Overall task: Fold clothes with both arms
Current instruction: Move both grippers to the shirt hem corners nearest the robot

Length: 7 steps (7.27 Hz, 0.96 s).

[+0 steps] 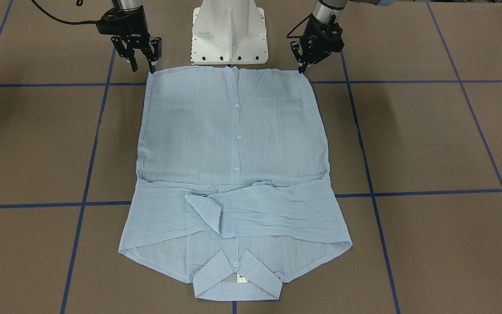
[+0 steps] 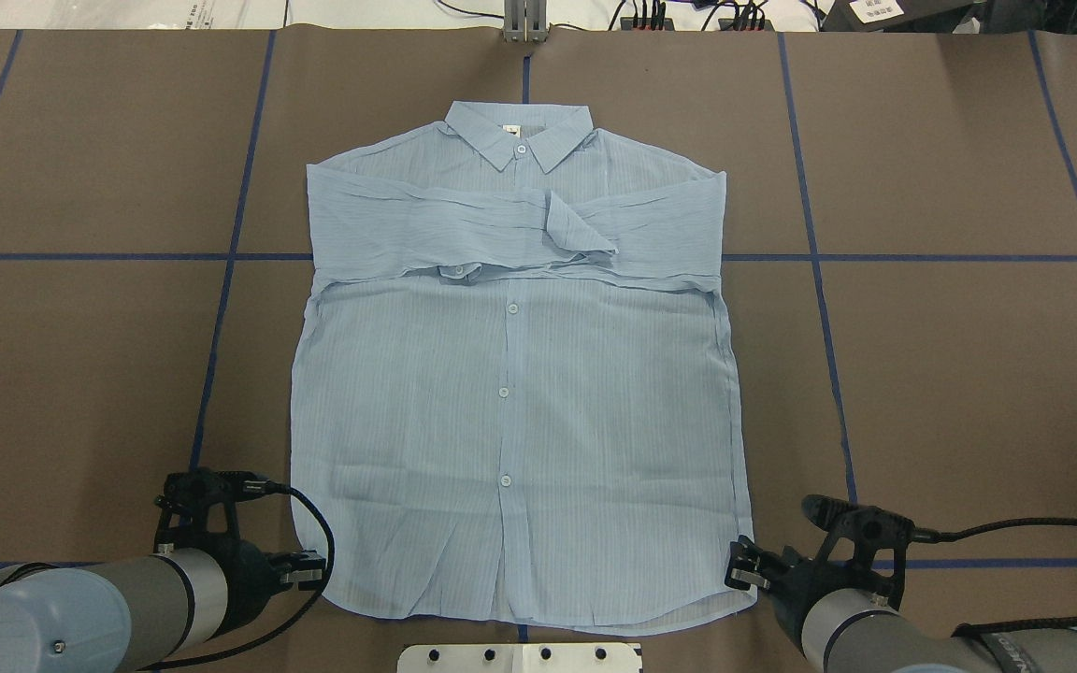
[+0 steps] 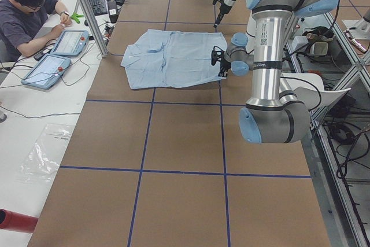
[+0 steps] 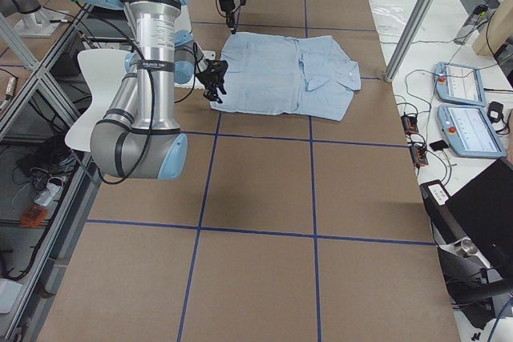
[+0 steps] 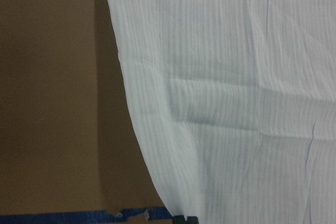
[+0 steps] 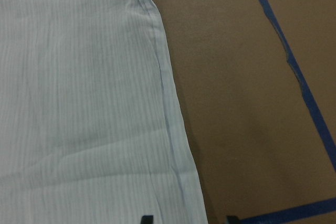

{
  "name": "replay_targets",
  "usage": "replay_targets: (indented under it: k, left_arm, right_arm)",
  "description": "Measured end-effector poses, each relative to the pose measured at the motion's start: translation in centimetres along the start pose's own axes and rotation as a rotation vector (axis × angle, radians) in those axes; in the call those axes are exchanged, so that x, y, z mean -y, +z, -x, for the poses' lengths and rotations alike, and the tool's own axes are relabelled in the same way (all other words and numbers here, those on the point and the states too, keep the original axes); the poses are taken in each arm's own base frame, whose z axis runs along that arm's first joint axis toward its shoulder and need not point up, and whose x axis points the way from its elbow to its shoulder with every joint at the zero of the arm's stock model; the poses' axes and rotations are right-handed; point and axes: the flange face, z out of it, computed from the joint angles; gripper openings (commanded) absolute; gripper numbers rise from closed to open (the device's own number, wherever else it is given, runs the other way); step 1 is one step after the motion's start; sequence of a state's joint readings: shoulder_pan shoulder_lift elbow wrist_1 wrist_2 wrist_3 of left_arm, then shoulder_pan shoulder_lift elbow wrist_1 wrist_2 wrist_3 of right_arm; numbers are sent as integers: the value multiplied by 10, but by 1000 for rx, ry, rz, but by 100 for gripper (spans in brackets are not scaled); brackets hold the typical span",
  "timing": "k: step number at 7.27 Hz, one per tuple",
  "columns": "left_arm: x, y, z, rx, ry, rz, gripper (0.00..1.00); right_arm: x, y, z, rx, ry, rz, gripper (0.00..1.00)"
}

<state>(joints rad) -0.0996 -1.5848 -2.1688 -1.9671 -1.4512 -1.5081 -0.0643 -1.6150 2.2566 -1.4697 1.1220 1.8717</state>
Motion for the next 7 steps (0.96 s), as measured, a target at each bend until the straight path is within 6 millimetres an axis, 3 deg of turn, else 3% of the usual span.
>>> replay_targets:
  k: [3,7]
  left_arm:
    - [3,-2,1,1,0,-29,0]
    - [4,-2,1,4,1,-51,0]
  right_arm:
    - [-29,29,-12,4,-12,-33,43]
    - [-58,33,-19,17,-36,-28,42]
